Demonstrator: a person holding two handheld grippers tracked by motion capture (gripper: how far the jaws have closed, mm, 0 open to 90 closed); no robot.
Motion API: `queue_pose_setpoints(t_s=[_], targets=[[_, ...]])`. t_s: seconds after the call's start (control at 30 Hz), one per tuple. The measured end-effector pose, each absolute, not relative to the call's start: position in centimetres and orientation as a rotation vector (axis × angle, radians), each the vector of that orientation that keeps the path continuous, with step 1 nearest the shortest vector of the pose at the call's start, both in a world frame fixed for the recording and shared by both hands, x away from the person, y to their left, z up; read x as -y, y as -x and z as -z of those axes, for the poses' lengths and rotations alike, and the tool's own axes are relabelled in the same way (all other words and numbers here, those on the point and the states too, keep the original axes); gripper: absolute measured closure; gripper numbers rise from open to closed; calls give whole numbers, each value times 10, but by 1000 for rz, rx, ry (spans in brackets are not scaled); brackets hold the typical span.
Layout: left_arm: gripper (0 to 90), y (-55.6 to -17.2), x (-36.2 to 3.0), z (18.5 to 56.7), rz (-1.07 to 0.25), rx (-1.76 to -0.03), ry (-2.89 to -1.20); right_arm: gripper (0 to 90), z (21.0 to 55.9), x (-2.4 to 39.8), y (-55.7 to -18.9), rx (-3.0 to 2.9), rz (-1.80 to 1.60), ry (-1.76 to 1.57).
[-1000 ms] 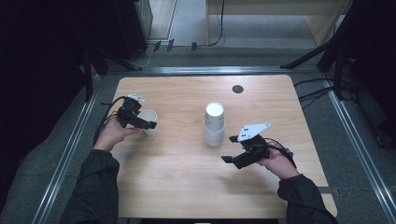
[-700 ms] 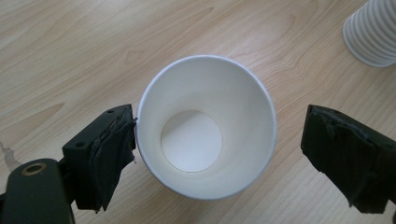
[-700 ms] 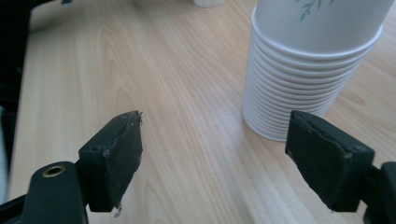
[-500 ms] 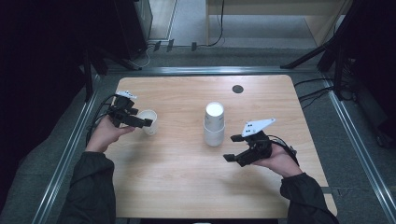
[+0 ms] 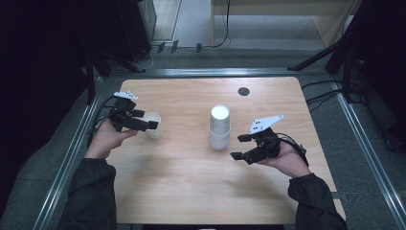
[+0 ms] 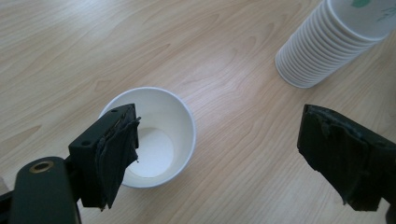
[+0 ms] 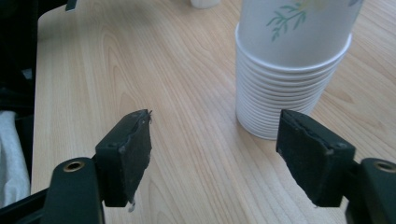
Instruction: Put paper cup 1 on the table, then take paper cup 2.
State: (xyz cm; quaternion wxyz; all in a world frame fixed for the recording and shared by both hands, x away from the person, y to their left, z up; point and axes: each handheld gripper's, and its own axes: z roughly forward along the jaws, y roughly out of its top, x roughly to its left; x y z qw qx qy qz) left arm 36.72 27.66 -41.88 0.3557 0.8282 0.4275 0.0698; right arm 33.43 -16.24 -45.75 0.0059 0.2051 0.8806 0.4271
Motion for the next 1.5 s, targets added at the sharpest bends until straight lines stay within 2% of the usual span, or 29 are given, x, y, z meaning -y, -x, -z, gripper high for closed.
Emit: queue_pose_setpoints(t_s=[0.13,0.37,0.63,0.9,1.07,1.5], targets=[[127,-364,-271,417,-175,-1086,-2139,349,454,163,-338,-2748,-1325,-630],[128,-361,-260,415,-148,-1004,-2154,406,451,166,-347,-2742,-1323,-664],[129,-360,-251,422,-116,-959,-2162,404,444,171,-359,-2713,-1319,-688],[130,-358,-239,424,-112,-923,-2184,363,437,174,-371,-2717,-1282,-663],[131,-357,-235,426,-112,-902,-2190,378,428,168,-376,-2740,-1227,-587],[134,-352,-220,434,-88,-842,-2215,309,409,148,-393,-2817,-1122,-495]])
